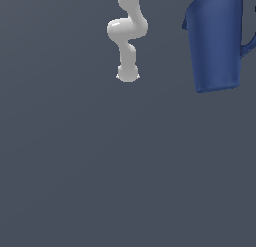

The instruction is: Pick up the object and move it to a goal position.

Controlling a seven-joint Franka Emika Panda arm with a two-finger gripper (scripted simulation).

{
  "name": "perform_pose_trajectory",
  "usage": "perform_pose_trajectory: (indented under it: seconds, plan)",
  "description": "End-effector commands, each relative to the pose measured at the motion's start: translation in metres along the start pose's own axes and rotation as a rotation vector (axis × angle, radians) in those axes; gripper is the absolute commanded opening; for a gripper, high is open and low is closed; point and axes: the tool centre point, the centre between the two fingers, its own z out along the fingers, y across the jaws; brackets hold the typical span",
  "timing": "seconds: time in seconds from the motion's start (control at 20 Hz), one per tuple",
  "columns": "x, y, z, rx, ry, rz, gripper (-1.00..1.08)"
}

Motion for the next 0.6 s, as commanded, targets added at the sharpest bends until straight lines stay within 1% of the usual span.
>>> perform_pose_trajectory:
  seconds: [0.0, 0.35, 0.55]
  plan:
    - [-0.0005, -0.0054, -0.0115, -0.010, 0.015, 0.005, -1.00]
    - [-0.0006, -0.0094, -0.0140, -0.013, 0.017, 0.002, -1.00]
    - [-0.0057, -0.0092, -0.0178, -0.013, 0.017, 0.002, -1.00]
